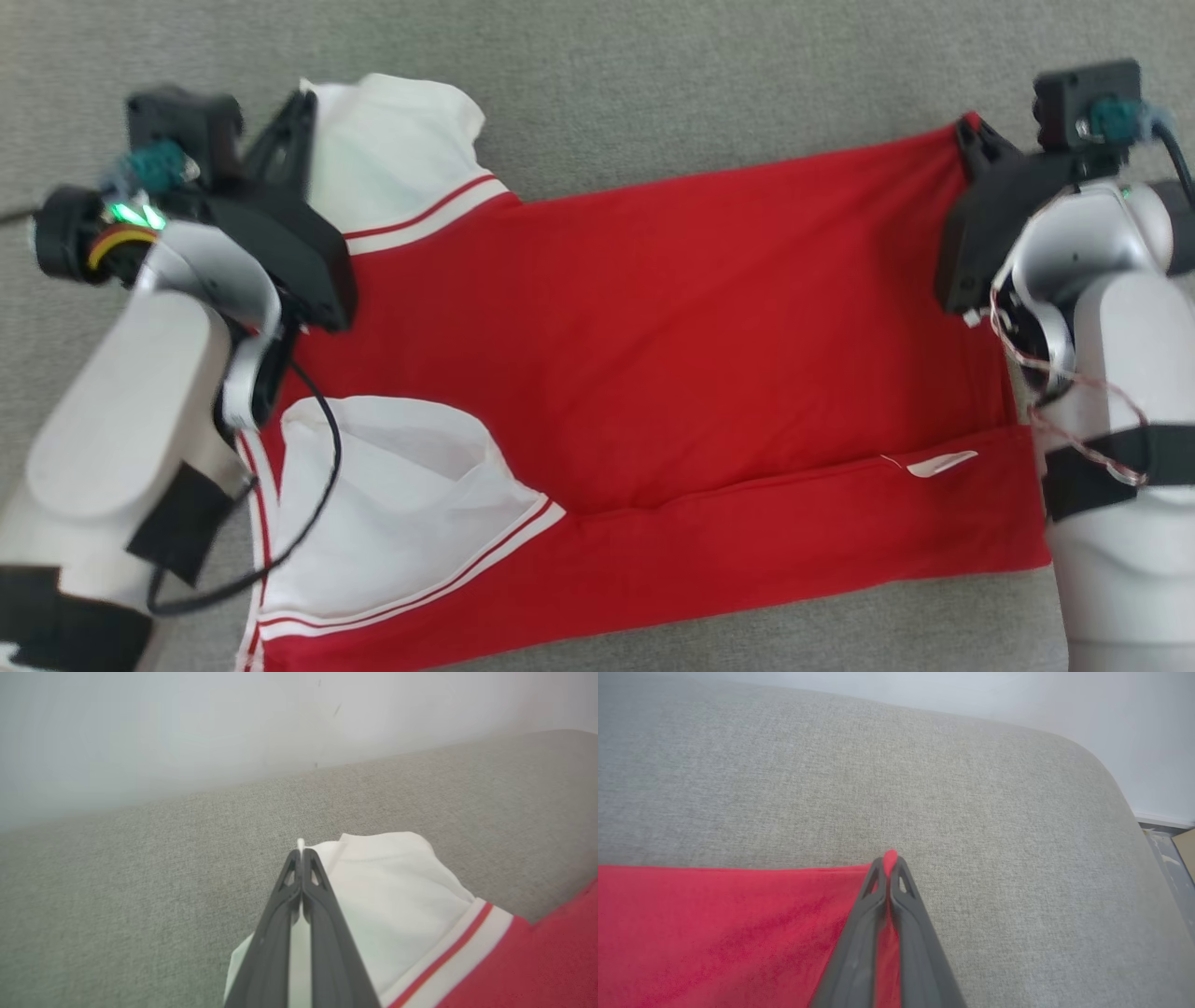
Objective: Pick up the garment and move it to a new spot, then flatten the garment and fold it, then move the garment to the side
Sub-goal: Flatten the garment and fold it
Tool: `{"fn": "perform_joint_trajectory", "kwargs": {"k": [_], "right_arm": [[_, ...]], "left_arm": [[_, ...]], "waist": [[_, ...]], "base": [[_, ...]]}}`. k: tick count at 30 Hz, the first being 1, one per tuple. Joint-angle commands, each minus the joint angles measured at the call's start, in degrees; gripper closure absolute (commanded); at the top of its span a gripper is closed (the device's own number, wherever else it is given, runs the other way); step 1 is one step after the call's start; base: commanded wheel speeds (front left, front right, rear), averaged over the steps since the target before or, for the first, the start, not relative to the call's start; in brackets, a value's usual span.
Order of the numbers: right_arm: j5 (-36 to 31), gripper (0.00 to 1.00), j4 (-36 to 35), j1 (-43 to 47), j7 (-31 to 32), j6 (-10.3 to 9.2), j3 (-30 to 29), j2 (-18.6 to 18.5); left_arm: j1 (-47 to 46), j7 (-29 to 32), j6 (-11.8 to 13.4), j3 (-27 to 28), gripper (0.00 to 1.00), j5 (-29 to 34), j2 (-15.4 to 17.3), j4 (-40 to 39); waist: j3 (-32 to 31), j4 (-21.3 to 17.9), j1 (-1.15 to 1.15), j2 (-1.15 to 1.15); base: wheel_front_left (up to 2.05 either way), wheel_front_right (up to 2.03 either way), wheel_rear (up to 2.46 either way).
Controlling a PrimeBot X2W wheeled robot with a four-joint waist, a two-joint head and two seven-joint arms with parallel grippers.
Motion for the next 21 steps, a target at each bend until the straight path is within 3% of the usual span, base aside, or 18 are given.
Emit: {"fn": "perform_joint_trajectory", "kwargs": {"k": [1, 13, 21], "right_arm": [[-1.39, 1.0, -1.84, 3.26, -2.27, -0.14, -1.41, 0.82], [-4.51, 1.0, -10.5, 17.61, -9.76, -0.14, -5.72, 2.66], [-4.05, 1.0, -11.39, 24.33, -7.14, -0.14, -8.64, 1.64]], "left_arm": [[2.89, -1.97, 0.47, -0.11, 1.0, 0.09, -0.68, -1.51], [20.95, -10.82, 3.54, 0.69, 1.0, -3.29, -1.42, -17.55], [33.49, -12.05, 5.96, -0.71, 1.0, -5.51, -1.61, -25.88]], "waist": [[-2.26, 2.23, 0.0, 0.0], [-8.3, 6.22, 0.0, 0.0], [-11.42, 7.78, 0.0, 0.0]], "base": [[0.0, 0.0, 0.0], [0.0, 0.0, 0.0], [0.0, 0.0, 0.0]]}}
